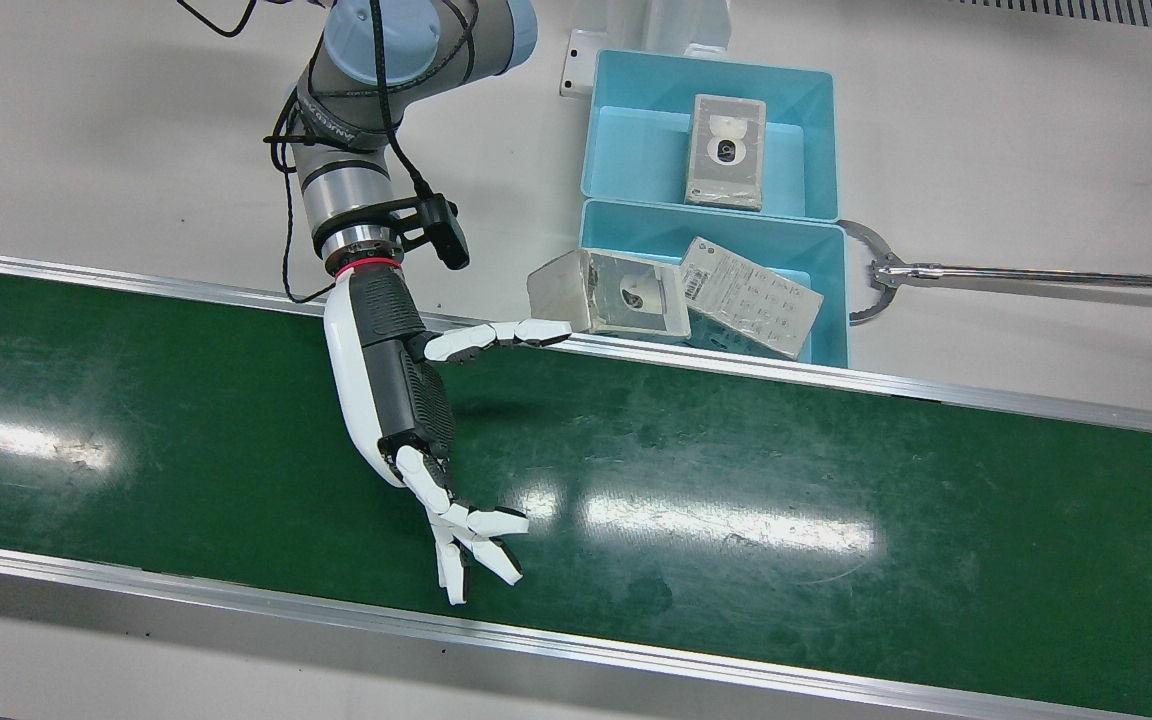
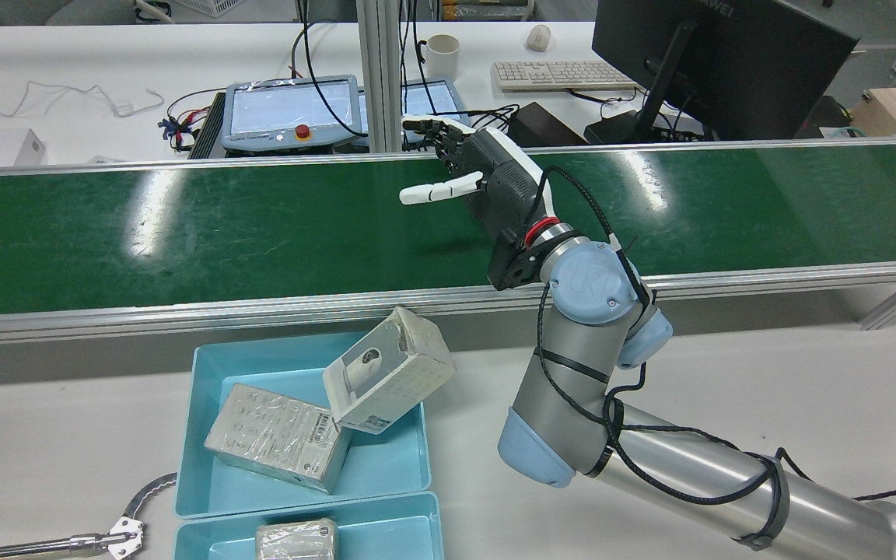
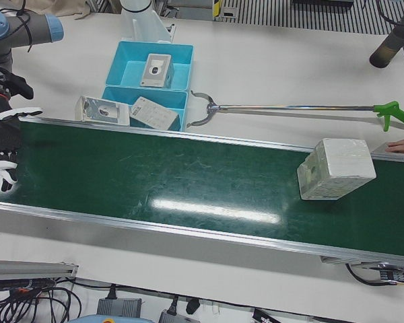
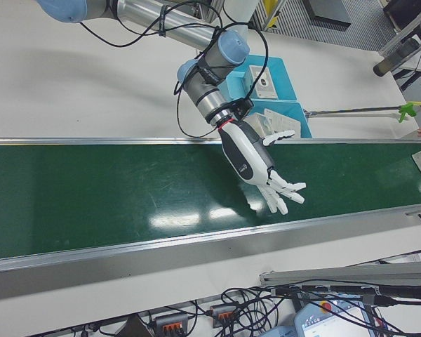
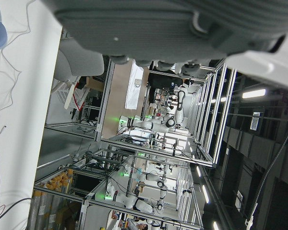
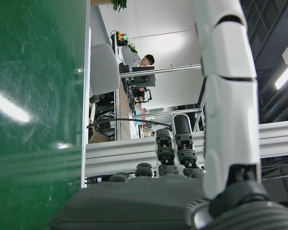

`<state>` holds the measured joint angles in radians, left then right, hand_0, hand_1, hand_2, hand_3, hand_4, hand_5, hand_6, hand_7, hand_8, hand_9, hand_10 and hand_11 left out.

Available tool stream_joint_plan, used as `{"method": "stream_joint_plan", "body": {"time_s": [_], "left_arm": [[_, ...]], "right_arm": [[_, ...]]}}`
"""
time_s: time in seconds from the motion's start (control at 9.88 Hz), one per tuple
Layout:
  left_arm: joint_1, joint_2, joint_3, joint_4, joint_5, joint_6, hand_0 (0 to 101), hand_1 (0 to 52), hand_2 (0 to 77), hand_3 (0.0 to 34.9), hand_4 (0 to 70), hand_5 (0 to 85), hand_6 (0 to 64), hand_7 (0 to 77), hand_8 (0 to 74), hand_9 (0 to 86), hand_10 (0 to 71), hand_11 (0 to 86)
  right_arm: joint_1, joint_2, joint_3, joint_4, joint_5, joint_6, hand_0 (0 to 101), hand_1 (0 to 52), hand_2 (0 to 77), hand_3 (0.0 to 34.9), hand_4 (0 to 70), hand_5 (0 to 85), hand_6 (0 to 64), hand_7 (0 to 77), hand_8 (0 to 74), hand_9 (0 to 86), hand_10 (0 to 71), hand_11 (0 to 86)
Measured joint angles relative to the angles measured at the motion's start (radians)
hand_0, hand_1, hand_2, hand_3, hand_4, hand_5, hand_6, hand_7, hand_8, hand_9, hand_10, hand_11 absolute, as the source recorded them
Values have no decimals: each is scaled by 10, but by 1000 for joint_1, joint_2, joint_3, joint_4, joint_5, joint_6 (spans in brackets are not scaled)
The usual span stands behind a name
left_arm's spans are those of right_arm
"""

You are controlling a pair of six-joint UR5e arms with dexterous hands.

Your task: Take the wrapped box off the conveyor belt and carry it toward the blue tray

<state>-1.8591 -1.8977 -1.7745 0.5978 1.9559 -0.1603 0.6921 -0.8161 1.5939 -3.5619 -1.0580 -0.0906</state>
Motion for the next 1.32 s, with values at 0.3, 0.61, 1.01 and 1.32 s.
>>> {"method": "stream_joint_plan", "body": {"time_s": [0.3,0.61,1.01,1.32], "left_arm": [[0,0,0,0,0,0,0,0,5,0,0,11,5,0,5,0,5,5],[0,0,0,0,0,0,0,0,5,0,0,11,5,0,5,0,5,5],[0,0,0,0,0,0,0,0,11,0,0,11,5,5,5,0,5,5],[0,0,0,0,0,0,0,0,5,0,0,11,5,5,5,5,5,5]], "right_arm": [[-7,-2,-1,11,1,0,497,158,120,0,131,267,65,76,11,33,0,5],[-15,-7,-3,24,3,-2,495,158,131,0,131,273,65,82,11,33,0,5],[-17,-8,-5,25,4,-4,495,169,142,0,158,278,71,93,11,33,0,5],[-17,-8,-4,26,4,-4,494,169,142,1,164,278,71,93,11,33,0,5]]}}
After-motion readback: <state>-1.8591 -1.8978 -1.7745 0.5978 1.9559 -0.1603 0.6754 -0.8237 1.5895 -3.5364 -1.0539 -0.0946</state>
